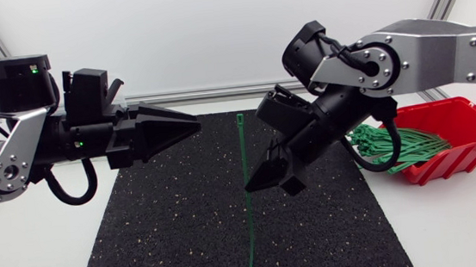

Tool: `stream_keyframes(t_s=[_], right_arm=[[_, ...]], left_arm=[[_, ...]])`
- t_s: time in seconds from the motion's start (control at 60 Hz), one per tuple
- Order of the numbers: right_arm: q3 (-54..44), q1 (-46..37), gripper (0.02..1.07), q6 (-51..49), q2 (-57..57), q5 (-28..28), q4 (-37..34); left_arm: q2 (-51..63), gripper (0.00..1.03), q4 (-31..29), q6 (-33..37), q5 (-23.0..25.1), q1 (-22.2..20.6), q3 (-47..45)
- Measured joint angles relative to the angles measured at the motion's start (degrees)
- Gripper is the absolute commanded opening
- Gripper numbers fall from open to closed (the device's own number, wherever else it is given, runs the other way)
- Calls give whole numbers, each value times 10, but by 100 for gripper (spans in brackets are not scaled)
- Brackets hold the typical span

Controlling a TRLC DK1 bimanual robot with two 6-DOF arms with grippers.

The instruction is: Take a green cable tie from the red box, thread the tail through the head to close it, then place it in the transparent bin on the left.

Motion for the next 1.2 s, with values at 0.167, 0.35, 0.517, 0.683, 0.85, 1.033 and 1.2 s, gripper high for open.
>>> stream_keyframes(t_s=[0.167, 0.35, 0.517, 0.683, 0.85, 1.033, 1.2], right_arm=[[27, 12, 8, 0, 21, 4, -19], [44, 21, 8, 0, 32, 4, -28], [53, 34, 8, 0, 50, 3, -30], [59, 43, 8, 1, 68, -7, -30], [85, 46, 8, 5, 83, -46, -56], [122, 47, 8, 10, 117, -88, -97], [134, 49, 8, 18, 141, -121, -110]], left_arm=[[0, 76, 0, 3, 7, 0, -7], [0, 89, 2, 15, 37, 1, -9], [0, 90, 7, 16, 61, 1, -13], [9, 90, 11, 15, 79, 4, -13], [37, 94, 11, 14, 84, 15, -13], [54, 95, 19, 10, 90, 25, -13], [57, 95, 26, -3, 103, 51, -13]])
